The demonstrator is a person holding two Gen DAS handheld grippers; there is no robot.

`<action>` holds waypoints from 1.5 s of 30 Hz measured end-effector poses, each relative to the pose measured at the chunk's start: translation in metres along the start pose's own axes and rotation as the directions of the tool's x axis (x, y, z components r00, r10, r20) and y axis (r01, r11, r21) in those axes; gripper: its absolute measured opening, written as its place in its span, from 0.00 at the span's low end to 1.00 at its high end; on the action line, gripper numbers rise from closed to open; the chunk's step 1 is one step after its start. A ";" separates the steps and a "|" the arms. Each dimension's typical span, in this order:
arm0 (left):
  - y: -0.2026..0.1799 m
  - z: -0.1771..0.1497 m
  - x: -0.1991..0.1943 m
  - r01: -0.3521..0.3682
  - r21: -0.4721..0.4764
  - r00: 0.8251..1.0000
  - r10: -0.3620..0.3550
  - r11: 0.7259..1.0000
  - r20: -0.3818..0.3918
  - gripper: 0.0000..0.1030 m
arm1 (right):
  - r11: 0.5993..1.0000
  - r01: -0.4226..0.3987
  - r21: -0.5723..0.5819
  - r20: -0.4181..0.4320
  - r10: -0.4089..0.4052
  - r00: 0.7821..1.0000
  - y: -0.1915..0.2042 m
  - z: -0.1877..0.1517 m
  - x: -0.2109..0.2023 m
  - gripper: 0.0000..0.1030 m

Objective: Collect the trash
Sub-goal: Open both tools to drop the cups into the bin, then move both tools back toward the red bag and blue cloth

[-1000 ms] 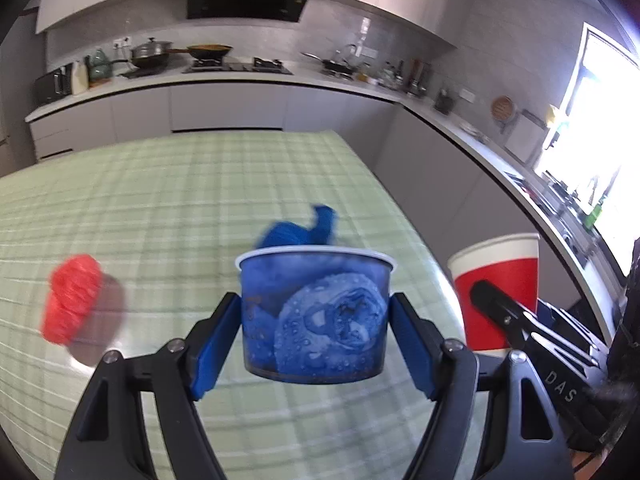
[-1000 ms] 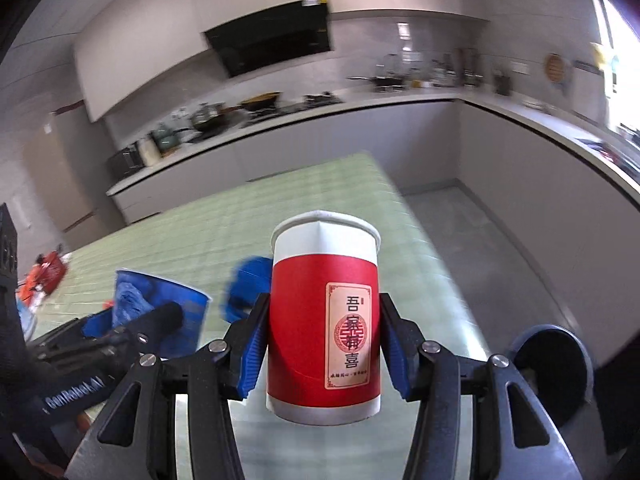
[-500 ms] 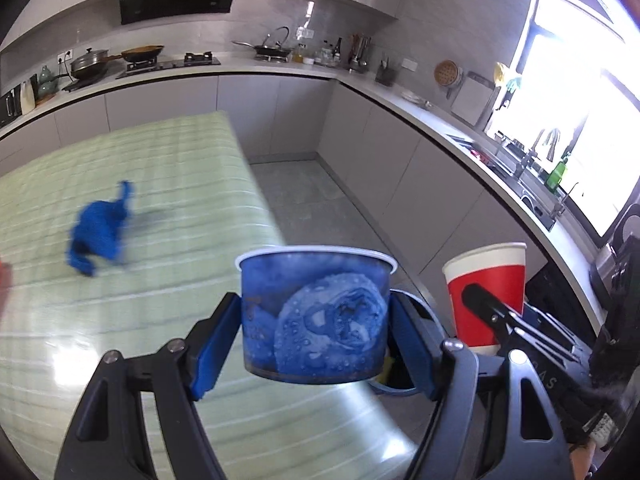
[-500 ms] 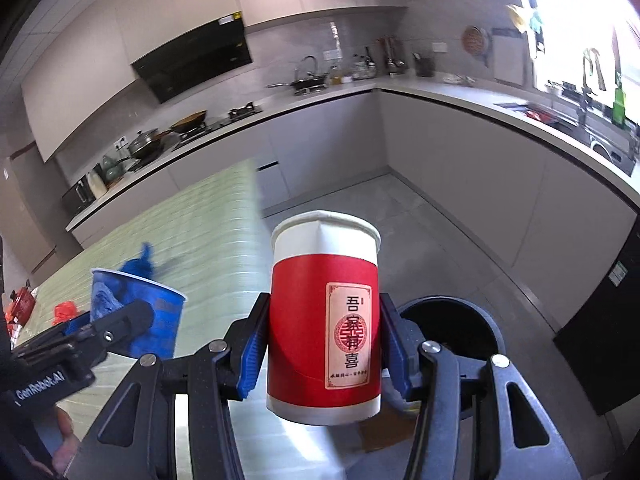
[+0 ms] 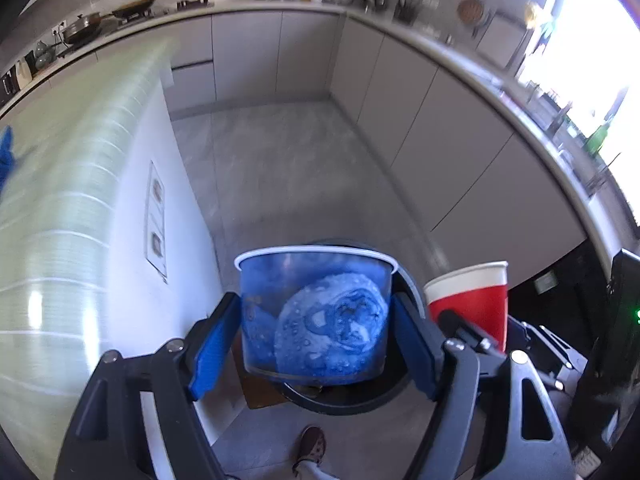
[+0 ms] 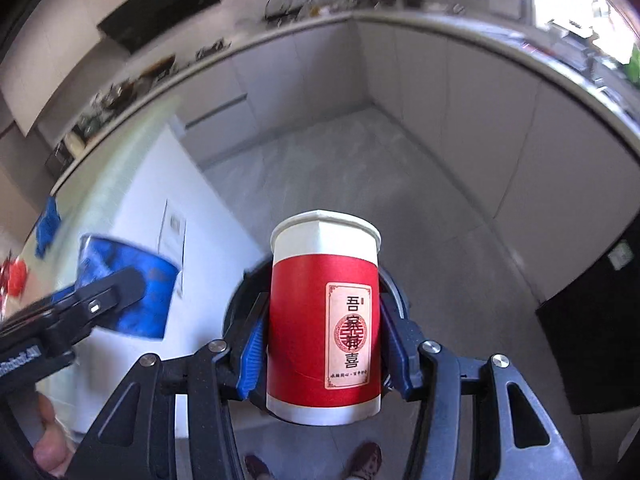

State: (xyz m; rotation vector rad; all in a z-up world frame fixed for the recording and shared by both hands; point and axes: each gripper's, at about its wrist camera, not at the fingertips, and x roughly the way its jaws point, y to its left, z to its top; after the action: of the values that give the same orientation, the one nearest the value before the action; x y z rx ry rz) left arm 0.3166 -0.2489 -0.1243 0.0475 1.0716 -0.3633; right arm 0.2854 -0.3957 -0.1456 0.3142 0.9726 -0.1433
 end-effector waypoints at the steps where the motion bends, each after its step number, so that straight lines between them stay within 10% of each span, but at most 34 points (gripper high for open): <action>1: -0.002 -0.001 0.012 -0.004 -0.007 0.999 0.004 1.000 -0.032 0.75 | 1.000 -0.017 -0.002 -0.032 0.017 0.999 -0.006 -0.003 0.012 0.61; 8: -0.013 0.011 0.054 -0.082 0.015 0.987 0.083 0.997 -0.139 0.75 | 0.999 -0.002 0.047 -0.073 0.005 0.997 -0.042 -0.009 0.039 0.68; 19: -0.003 0.035 -0.052 -0.065 -0.016 0.996 0.065 0.998 0.054 0.75 | 0.997 0.059 0.047 0.084 -0.062 0.994 -0.010 0.016 -0.031 0.68; 32: 0.174 -0.023 -0.188 -0.156 -0.136 0.961 0.182 0.978 0.207 0.78 | 0.994 -0.065 -0.086 0.169 0.079 0.983 0.195 0.008 -0.080 0.70; 45: 0.347 -0.062 -0.221 -0.281 -0.298 0.920 0.344 0.912 0.186 0.81 | 0.957 -0.158 -0.242 0.128 0.193 0.973 0.409 -0.024 -0.057 0.71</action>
State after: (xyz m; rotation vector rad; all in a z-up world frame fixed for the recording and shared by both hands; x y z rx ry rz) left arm 0.2789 0.1500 -0.0104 -0.0617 0.8511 0.0704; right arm 0.3409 -0.0024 -0.0302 0.1721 0.7975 0.1073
